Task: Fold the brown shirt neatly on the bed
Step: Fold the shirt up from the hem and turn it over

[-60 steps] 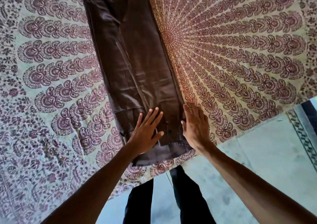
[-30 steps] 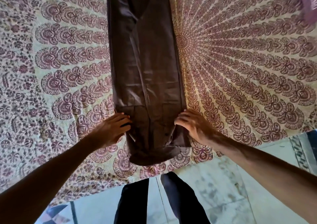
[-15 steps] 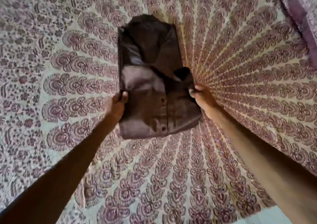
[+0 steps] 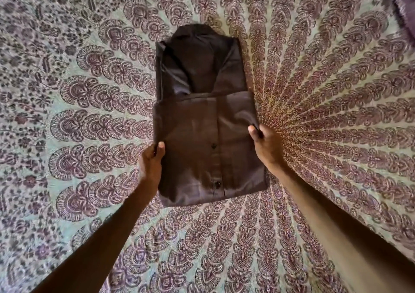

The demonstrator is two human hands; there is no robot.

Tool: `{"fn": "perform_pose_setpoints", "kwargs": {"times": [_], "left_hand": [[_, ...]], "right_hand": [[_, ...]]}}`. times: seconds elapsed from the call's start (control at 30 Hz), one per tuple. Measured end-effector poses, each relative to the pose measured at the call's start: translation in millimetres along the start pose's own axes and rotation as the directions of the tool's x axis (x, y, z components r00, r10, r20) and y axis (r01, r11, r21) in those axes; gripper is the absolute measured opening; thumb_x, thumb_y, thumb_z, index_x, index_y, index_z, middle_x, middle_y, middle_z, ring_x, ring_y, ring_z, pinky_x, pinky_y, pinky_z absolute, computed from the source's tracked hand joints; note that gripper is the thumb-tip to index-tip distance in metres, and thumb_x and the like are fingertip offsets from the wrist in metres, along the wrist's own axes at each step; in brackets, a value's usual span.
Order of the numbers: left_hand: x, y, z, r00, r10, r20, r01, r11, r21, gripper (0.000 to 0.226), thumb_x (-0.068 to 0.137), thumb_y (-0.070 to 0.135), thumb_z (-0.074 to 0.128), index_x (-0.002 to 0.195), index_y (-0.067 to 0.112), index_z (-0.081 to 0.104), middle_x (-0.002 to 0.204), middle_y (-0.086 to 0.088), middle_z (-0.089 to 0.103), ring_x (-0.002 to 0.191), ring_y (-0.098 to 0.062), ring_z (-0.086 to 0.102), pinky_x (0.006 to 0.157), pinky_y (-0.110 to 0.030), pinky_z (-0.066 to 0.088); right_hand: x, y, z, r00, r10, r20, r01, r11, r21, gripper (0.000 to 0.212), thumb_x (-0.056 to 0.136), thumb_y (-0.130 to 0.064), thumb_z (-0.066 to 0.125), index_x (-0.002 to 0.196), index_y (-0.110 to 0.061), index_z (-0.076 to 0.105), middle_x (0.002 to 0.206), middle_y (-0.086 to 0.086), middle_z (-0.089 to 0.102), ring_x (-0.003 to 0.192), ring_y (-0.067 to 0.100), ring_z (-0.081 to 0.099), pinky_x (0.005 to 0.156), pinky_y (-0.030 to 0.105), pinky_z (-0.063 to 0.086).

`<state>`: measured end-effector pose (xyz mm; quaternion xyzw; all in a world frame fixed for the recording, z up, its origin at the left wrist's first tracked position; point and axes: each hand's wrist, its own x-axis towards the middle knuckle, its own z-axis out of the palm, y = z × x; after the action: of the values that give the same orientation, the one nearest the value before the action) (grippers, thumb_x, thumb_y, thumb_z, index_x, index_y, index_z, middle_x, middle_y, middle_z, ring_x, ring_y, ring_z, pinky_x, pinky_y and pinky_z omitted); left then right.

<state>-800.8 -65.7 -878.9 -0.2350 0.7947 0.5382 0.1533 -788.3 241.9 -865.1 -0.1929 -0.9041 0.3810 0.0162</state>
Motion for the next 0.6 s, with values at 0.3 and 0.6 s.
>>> {"fn": "perform_pose_setpoints", "kwargs": {"times": [0.3, 0.6], "left_hand": [[8, 19, 1, 0.989, -0.15, 0.02, 0.148, 0.986, 0.082, 0.049, 0.089, 0.061, 0.048, 0.081, 0.017, 0.065, 0.084, -0.014, 0.063, 0.077, -0.024, 0.058, 0.075, -0.038, 0.05], [4, 38, 18, 0.987, 0.048, -0.153, 0.006, 0.942, 0.335, 0.048, 0.102, 0.04, 0.037, 0.08, 0.003, 0.059, 0.063, -0.009, 0.047, 0.063, -0.026, 0.045, 0.058, -0.033, 0.03]], "right_hand": [[-8, -2, 1, 0.956, 0.255, 0.146, -0.272, 0.955, 0.116, 0.04, 0.094, -0.045, 0.054, 0.091, -0.006, 0.062, 0.079, 0.007, 0.064, 0.075, 0.03, 0.061, 0.061, 0.036, 0.042], [-18, -8, 22, 0.976, 0.016, -0.216, -0.069, 0.968, -0.243, 0.028, 0.103, -0.028, 0.042, 0.114, -0.01, 0.06, 0.084, 0.009, 0.072, 0.063, 0.03, 0.067, 0.054, 0.025, 0.031]]}}
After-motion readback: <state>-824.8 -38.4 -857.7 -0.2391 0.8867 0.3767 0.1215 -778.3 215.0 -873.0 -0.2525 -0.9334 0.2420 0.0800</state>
